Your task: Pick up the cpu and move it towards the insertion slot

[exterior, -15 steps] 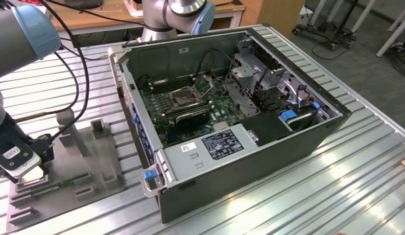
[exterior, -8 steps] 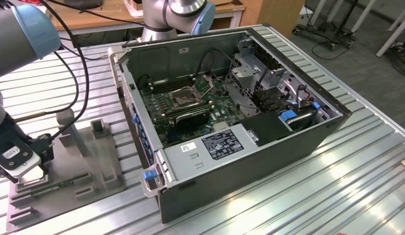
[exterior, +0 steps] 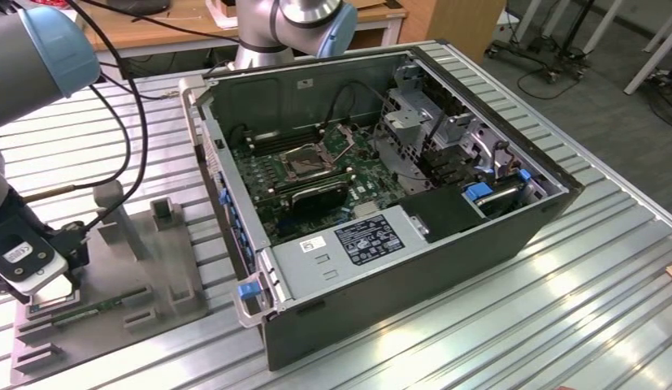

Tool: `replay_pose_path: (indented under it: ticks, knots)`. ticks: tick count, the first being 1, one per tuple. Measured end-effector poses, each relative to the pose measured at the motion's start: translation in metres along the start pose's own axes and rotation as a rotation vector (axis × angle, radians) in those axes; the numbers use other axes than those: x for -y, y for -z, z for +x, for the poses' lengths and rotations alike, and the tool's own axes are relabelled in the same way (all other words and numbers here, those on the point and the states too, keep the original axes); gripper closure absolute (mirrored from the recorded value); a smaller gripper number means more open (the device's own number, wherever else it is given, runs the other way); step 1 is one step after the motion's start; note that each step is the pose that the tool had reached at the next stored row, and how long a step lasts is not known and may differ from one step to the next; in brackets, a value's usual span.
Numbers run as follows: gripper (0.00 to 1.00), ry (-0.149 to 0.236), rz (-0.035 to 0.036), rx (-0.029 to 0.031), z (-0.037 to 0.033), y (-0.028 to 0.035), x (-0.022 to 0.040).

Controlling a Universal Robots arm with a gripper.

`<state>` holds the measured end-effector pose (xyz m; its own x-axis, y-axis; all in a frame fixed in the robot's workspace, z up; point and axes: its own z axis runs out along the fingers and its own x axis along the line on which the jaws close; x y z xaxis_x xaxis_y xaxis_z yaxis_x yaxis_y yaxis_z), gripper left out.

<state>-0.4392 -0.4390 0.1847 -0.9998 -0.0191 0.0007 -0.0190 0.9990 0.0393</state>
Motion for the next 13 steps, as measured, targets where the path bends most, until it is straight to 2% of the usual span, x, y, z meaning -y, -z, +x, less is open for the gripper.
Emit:
replay_pose_path:
  ticks: [7,9,13]
  knots:
    - [0.39,0.0,0.0,0.0,0.0,0.0001,0.0]
    - [0.46,0.0,0.0001,-0.0003,0.0,0.0003,0.0]
    - [0.46,0.0,0.0,0.0,0.0,0.0003,0.0]
